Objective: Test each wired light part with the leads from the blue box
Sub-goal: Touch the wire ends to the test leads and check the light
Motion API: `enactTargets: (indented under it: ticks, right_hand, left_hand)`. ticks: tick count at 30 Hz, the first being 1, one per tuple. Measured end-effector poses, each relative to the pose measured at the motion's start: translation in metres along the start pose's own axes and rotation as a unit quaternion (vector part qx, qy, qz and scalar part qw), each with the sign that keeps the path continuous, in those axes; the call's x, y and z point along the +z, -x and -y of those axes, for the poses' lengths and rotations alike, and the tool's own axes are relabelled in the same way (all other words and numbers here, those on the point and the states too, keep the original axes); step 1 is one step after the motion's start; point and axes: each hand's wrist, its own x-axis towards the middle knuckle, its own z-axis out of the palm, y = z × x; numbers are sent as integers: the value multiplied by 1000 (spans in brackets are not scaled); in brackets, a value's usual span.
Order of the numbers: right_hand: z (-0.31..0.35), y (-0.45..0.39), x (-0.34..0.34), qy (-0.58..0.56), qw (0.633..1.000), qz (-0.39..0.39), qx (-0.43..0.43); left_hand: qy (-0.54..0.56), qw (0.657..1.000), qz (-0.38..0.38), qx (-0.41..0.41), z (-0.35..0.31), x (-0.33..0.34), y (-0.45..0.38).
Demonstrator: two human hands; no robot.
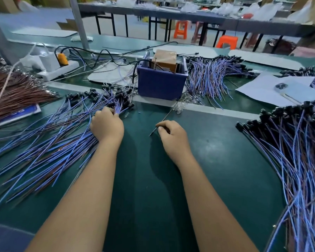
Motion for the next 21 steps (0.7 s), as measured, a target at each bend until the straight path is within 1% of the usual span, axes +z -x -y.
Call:
enactTargets:
  ticks: [6, 9, 11, 14, 16, 18, 20, 21]
  right_hand:
    - [1, 1, -2, -33, 999, -1, 13]
    - [1, 2, -3, -56, 998, -5, 17]
    - [0, 3, -3, -73, 997, -5, 20]
    - [-1, 2, -3, -108, 994, -12, 25]
    - [-2, 1, -3, -134, 990, -19, 30]
    - [-3, -1, -3, -153, 988, -23, 29]
    - [-4, -2, -2, -180, 983, -27, 24]
    - [-4, -3, -3, -201, 979, -30, 21]
  left_hand:
    - [98, 993, -64, 0, -1, -1, 5]
    - [148, 983, -104, 25, 1, -3, 10]
    - [166, 974, -132, 76, 2, -5, 15]
    - [190, 945, -156, 215, -1, -4, 22]
    - [222, 926, -129, 277, -6, -3, 27]
    - [285, 907, -76, 301, -13, -1, 32]
    - [342, 884, 6, 318, -20, 2, 40]
    - [353, 875, 51, 329, -23, 4, 43]
